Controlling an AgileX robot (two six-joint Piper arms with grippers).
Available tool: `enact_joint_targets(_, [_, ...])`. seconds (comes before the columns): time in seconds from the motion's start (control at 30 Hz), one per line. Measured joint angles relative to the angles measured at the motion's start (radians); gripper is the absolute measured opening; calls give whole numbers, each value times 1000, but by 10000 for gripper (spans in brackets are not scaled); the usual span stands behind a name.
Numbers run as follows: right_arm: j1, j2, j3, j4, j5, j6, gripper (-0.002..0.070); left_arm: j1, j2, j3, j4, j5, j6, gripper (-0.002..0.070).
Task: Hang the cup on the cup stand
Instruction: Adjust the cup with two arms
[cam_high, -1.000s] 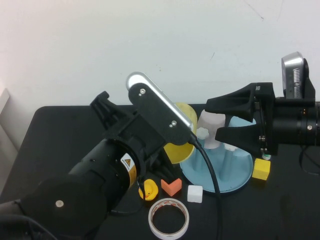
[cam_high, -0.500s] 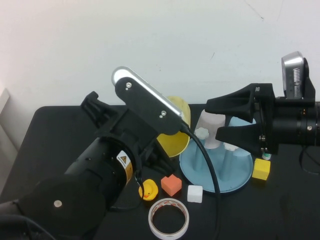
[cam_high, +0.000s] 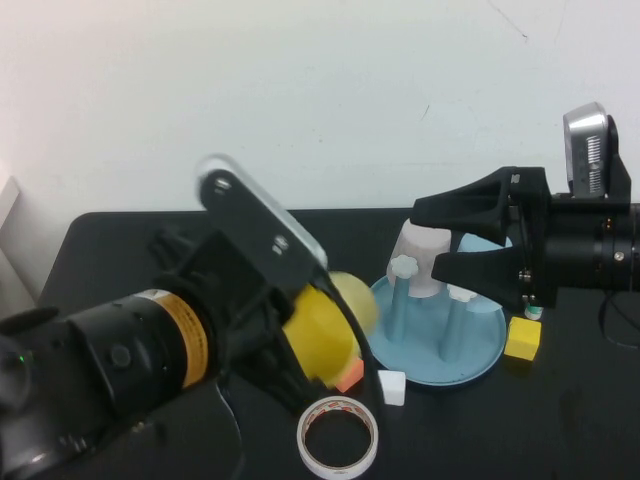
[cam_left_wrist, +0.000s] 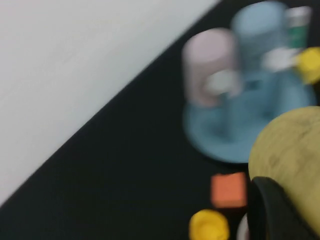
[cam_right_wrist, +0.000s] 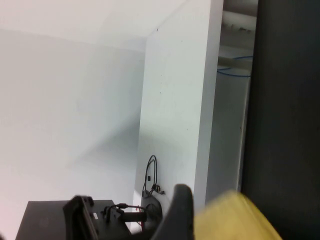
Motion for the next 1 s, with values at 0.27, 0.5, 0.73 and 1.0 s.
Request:
enact_joint_targets(0.27, [0,0,0,0,0,-5,652,0,-2,86,-622,-347,786,5])
enact_joint_targets(0.5, [0,0,0,0,0,-13,652,0,-2,314,-673,-900,921,5])
enact_joint_targets(0.73, [0,0,0,0,0,-24,652,0,8,450,-870,-1162,942,5])
enact_joint_targets(1.0, [0,0,0,0,0,-30,652,0,8,465,-1118,-1337,939,5])
